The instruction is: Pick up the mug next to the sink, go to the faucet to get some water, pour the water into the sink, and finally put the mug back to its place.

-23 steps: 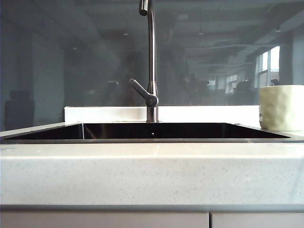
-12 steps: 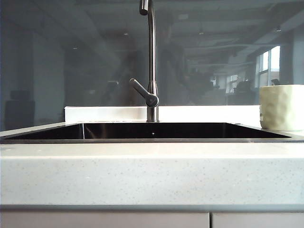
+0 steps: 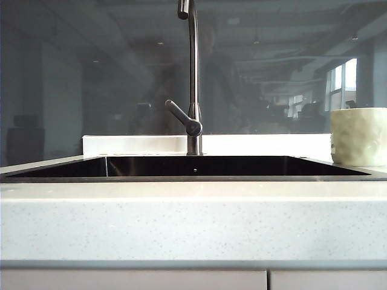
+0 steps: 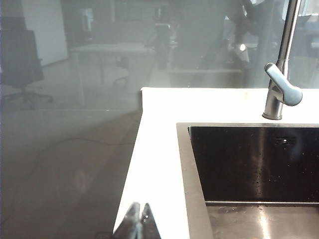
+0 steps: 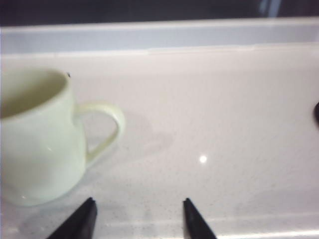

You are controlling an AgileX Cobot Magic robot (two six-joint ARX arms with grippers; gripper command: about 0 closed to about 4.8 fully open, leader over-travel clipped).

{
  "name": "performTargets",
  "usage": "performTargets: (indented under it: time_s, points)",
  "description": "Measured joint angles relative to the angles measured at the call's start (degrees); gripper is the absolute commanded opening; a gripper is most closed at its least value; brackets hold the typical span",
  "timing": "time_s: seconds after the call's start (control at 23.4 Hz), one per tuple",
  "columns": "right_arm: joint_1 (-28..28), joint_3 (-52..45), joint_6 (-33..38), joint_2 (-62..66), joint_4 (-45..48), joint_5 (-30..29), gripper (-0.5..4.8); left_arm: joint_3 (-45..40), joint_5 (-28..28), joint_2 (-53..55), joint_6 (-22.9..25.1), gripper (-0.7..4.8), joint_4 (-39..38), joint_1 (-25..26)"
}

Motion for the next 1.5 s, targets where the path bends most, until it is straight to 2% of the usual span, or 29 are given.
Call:
performTargets:
  time_s: [0.13, 0.3, 0.43, 0.85, 0.94, 1.07, 1.2, 1.37, 1.5]
  points:
    - [0.4, 4.9, 0.0, 10.2, 8.8, -1.8, 2.53, 0.0, 0.0, 0.0, 0.0, -0.03, 0.0, 0.0]
    - [1.1, 10.1, 0.0, 18.4, 9.5, -3.1, 2.52, 0.0, 1.1, 0.0, 0.0, -0.03, 0.0, 0.0]
    - [1.4, 11.6, -0.1, 20.4, 9.7, -5.6, 2.52, 0.0, 1.4, 0.0, 0.0, -0.03, 0.0, 0.0]
    - [2.2, 14.5, -0.5, 26.5, 13.5, -5.7, 2.52, 0.0, 1.5, 0.0, 0.0, -0.03, -2.4, 0.0]
    - [2.2, 14.8, -0.5, 26.6, 13.9, -5.7, 2.52, 0.0, 1.6, 0.0, -1.6, -0.04, -2.1, 0.0]
    - [2.2, 15.1, -0.5, 27.0, 13.9, -5.9, 2.52, 0.0, 2.2, 0.1, -4.4, -0.04, 0.9, 0.0]
    - [2.2, 15.3, -0.5, 27.5, 14.0, -5.9, 2.52, 0.2, 2.4, 5.5, -10.3, -0.04, 9.6, 0.0]
    - [3.8, 15.5, -0.5, 28.2, 14.2, -5.8, 2.52, 2.8, 2.5, 19.8, -11.0, -0.04, 16.2, -0.1]
    - [5.5, 15.5, -0.5, 30.1, 14.7, -5.7, 2.52, 7.0, 5.3, 36.6, -10.6, -0.04, 30.1, -0.1]
